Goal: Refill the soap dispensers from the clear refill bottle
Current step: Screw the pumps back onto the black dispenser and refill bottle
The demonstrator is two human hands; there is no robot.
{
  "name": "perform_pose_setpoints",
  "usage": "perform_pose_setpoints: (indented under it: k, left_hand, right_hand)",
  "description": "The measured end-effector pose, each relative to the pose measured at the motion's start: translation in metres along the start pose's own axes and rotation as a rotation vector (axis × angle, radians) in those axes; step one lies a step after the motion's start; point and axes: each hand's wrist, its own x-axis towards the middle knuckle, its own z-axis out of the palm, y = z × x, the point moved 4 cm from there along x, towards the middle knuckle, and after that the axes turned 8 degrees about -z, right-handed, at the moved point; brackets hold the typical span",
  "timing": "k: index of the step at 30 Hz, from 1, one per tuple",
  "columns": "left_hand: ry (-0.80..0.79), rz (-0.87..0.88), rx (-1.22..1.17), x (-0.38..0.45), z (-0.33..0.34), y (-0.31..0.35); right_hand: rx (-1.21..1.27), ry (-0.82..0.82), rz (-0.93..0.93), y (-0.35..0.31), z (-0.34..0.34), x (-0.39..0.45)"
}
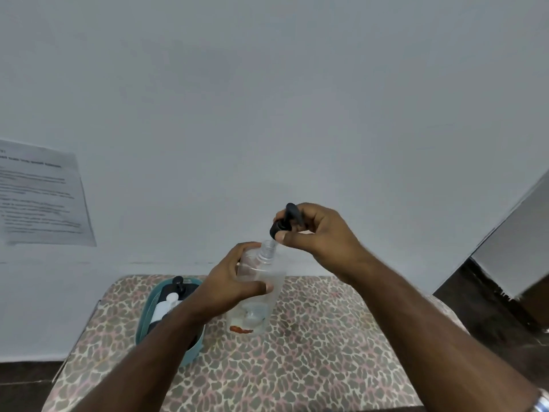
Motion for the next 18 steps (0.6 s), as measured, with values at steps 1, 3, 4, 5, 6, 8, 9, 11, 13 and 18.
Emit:
perform_pose_setpoints:
  k: [1,3,4,5,6,8,9,11,13,18]
  left_hand:
    - [-0.005,0.008,0.01,0.0,0.001,0.002]
    - [-0.012,0.01,0.008,0.0,0.002,0.003]
    - [-0.014,0.006,-0.002,0.0,0.003,0.004]
    - [-0.016,0.006,-0.013,0.0,0.004,0.005]
    - [-0.016,0.007,-0.022,0.0,0.005,0.006]
    - [-0.025,0.01,-0.037,0.002,0.005,0.009]
    - [-0.038,0.008,-0.042,0.002,0.006,0.01]
    - [-0.066,0.008,-0.048,0.003,0.007,0.013]
    - [-0.073,0.011,-0.049,0.002,0.009,0.017]
    - [-0.068,0.018,-0.028,0.003,0.013,0.024]
  right_hand:
    - [-0.005,-0.003,0.01,0.0,0.001,-0.001]
    - [-0.008,-0.007,0.028,0.0,-0.001,0.001]
    - [-0.009,-0.009,0.038,-0.001,-0.003,0.002]
    - [-0.01,-0.011,0.044,-0.002,-0.007,0.003]
    - [-0.012,-0.014,0.045,-0.003,-0.01,0.004]
    - [0.002,-0.032,0.029,-0.004,-0.016,0.005]
    - [0.017,-0.042,0.022,-0.005,-0.018,0.005]
    - [0.026,-0.057,0.013,-0.007,-0.023,0.006]
    - [0.026,-0.071,-0.001,-0.01,-0.027,0.008]
    - [0.072,-0.118,0.007,-0.013,-0.035,0.009]
